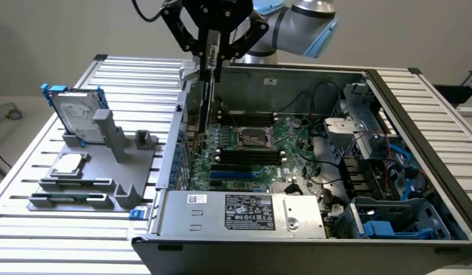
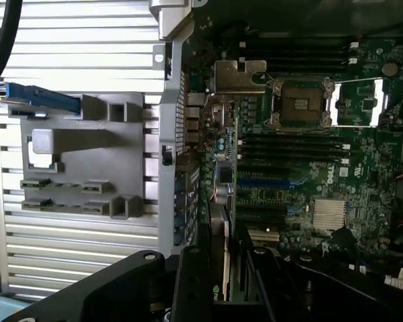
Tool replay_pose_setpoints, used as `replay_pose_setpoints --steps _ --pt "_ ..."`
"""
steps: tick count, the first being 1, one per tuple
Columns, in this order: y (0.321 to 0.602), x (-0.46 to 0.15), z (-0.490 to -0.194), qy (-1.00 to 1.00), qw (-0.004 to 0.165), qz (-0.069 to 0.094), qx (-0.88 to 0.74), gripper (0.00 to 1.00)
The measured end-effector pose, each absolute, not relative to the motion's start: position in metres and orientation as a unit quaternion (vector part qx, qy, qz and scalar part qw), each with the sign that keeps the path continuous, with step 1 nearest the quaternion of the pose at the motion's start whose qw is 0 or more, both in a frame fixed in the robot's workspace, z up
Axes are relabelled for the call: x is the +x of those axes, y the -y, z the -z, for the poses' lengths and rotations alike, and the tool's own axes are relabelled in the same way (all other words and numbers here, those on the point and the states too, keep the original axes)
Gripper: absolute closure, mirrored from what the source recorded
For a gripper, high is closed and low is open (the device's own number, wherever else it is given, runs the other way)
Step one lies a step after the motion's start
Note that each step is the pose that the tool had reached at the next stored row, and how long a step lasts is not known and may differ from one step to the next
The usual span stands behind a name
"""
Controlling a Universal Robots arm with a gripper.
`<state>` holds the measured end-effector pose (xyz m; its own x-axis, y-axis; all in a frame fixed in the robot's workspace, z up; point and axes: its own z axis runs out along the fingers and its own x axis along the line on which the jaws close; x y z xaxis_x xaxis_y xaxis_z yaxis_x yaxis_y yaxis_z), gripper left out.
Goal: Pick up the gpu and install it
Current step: 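Pick up the gpu and move the gpu toward the slot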
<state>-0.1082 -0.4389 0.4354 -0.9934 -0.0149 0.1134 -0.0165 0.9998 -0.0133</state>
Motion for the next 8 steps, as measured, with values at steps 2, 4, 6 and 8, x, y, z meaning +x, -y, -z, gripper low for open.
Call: replay_pose_setpoints --steps 2,4,6,8 --pt "0.439 -0.104 -0.433 0.998 0.057 -0.008 0.006 0.74" --pt "0.439 -0.099 -0.431 0.998 0.057 -0.01 0.004 0.74" --pt "0.439 -0.093 -0.429 0.998 0.057 -0.011 0.002 0.74" --pt "0.439 -0.086 -0.426 0.998 0.057 -0.012 0.001 0.74"
